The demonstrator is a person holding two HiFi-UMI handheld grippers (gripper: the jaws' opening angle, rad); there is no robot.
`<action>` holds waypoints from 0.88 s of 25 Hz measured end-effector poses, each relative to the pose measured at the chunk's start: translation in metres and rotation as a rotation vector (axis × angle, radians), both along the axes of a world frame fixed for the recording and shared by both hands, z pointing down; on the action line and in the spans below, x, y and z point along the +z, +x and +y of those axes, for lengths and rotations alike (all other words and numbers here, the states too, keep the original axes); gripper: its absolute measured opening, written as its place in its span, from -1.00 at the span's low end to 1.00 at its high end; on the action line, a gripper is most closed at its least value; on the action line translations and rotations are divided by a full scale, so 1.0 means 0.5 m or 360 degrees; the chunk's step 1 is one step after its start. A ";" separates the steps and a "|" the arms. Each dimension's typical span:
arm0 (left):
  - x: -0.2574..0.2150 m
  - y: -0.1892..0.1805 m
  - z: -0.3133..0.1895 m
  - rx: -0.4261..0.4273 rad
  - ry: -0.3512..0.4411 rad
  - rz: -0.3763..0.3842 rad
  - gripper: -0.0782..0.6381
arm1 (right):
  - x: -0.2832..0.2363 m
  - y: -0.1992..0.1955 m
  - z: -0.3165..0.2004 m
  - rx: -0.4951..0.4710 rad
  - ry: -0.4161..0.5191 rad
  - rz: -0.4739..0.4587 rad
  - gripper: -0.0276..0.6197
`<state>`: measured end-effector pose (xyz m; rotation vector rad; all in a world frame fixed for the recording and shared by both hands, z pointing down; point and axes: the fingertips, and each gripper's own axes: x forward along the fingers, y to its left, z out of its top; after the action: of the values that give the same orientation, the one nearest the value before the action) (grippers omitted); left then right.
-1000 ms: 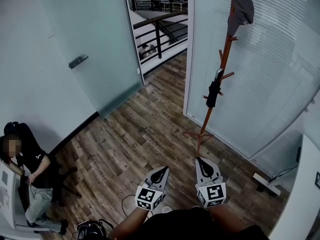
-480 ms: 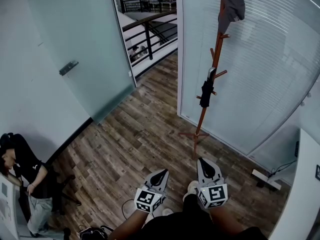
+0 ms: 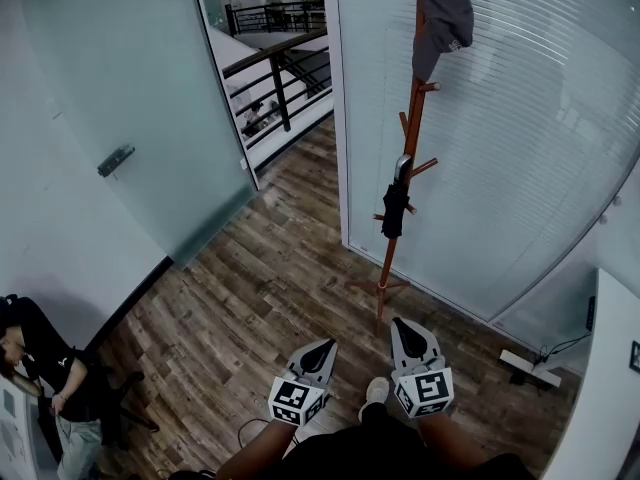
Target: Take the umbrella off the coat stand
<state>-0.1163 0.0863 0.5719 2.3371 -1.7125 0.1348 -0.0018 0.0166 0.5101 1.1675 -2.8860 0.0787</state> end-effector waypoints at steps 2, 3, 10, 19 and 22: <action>-0.002 0.006 -0.040 0.0008 -0.0010 -0.0011 -0.74 | 0.005 0.005 -0.037 0.0000 -0.0015 0.0003 -0.90; -0.003 0.009 -0.059 0.0008 -0.0007 -0.0011 -0.74 | 0.008 0.007 -0.054 -0.0001 -0.0023 0.0003 -0.90; 0.002 0.031 -0.181 0.0008 -0.0008 -0.0033 -0.74 | 0.021 0.034 -0.169 -0.0006 -0.0058 0.0008 -0.90; 0.018 0.075 -0.296 0.0016 -0.0051 -0.0061 -0.74 | 0.040 0.084 -0.276 -0.0042 -0.0093 0.0016 -0.90; 0.037 0.080 -0.323 0.0003 -0.0122 -0.0063 -0.74 | 0.037 0.094 -0.294 -0.0051 -0.0157 -0.0048 -0.90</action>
<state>-0.0761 -0.0751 0.5904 2.2956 -1.6922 0.2439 0.0451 -0.1303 0.5287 1.1124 -2.8882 0.2373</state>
